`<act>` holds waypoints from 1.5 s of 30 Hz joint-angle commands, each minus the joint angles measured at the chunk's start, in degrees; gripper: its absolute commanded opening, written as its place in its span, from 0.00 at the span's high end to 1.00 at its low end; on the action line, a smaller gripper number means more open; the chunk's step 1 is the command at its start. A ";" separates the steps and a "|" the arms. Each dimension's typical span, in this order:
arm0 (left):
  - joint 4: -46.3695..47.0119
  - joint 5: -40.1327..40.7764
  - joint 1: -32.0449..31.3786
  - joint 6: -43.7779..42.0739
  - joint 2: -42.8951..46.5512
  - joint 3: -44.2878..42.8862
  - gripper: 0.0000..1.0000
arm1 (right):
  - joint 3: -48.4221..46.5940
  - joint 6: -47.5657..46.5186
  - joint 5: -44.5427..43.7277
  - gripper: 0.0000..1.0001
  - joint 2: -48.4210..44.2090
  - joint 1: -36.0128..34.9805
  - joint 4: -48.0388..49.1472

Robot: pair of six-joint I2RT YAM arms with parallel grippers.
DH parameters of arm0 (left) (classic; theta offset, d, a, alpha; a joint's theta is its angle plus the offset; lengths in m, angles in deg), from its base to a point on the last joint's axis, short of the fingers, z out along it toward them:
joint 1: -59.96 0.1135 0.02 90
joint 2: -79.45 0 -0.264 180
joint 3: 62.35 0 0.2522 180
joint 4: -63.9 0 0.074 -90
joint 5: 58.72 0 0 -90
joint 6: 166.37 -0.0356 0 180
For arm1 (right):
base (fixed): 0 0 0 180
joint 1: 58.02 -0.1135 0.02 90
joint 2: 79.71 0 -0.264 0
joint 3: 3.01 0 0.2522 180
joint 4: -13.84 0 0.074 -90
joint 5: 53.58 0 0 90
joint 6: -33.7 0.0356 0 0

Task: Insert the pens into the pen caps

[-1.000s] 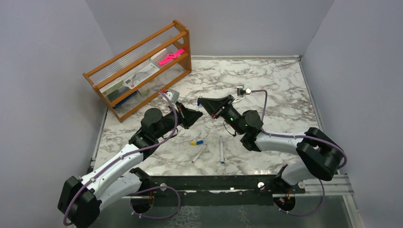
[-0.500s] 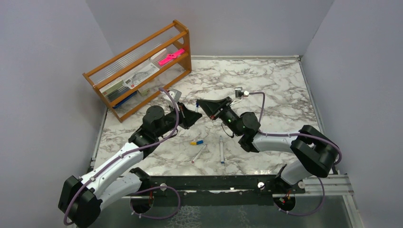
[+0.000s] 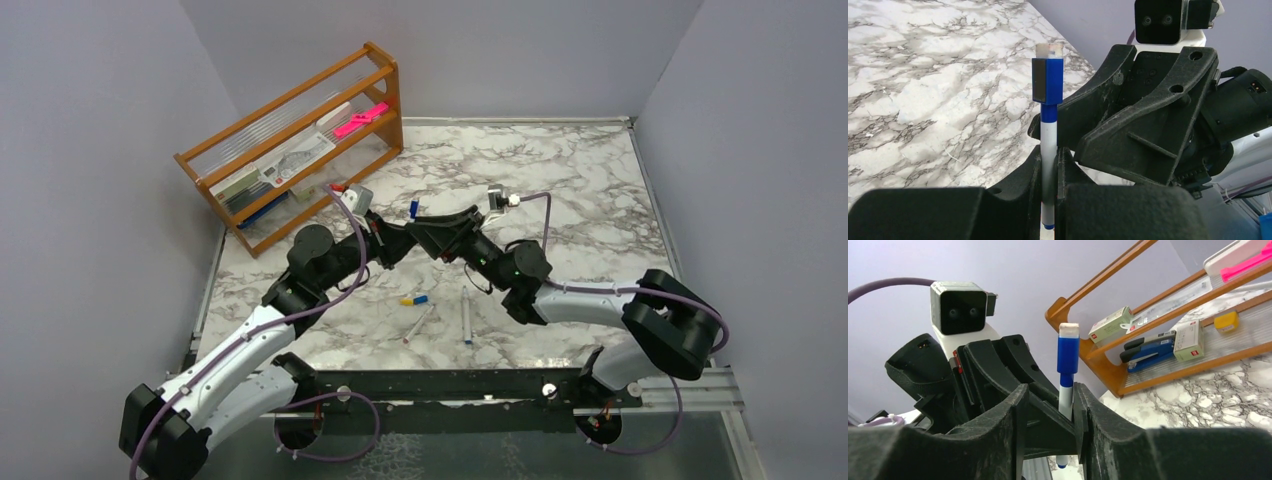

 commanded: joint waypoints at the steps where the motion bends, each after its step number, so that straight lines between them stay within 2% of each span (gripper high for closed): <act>1: 26.93 11.04 1.85 -0.41 2.19 -5.63 1.00 | 5.13 2.36 22.96 0.63 2.36 -7.63 -15.02; 5: 25.50 12.01 1.78 -1.13 2.73 -4.76 1.00 | 7.29 2.17 19.65 0.63 -1.35 -7.50 -17.52; 8: 22.66 14.44 1.85 -2.84 2.61 -4.02 1.00 | 8.93 2.33 10.13 0.63 -6.88 -7.25 -27.19; 11: 14.92 18.37 1.89 -6.00 0.49 -6.21 1.00 | 11.38 10.87 -2.02 0.63 -16.16 -5.33 -41.29; 14: 9.01 20.73 2.18 -7.97 -1.67 -9.63 1.00 | 15.63 14.36 -8.89 0.59 -24.10 -2.93 -45.30; 16: 8.65 20.69 2.28 -8.53 -2.95 -10.38 1.00 | 16.82 13.20 -12.37 0.58 -28.49 -2.71 -48.54; 17: 4.09 20.69 2.38 -10.16 -7.20 -13.43 1.00 | 14.49 8.14 -15.92 0.58 -30.94 -2.62 -56.66; 20: -1.47 22.19 2.38 -12.91 -12.71 -15.97 1.00 | 12.35 5.06 -17.70 0.58 -31.03 -2.60 -61.21; 24: -6.87 23.80 2.29 -14.70 -19.06 -17.40 1.00 | 11.50 2.64 -19.08 0.59 -32.42 -2.62 -62.09; 30: -4.85 26.35 2.29 -13.76 -23.95 -14.85 1.00 | 9.76 -0.81 -19.15 0.61 -31.68 -2.59 -61.82; 37: -8.22 29.42 2.55 -12.11 -35.58 -19.61 1.00 | 10.65 -0.24 -18.33 0.66 -30.69 -2.55 -60.30; 45: -5.97 28.63 2.64 -7.26 -46.61 -21.63 1.00 | 10.27 -2.95 -19.22 0.66 -30.73 -2.57 -61.61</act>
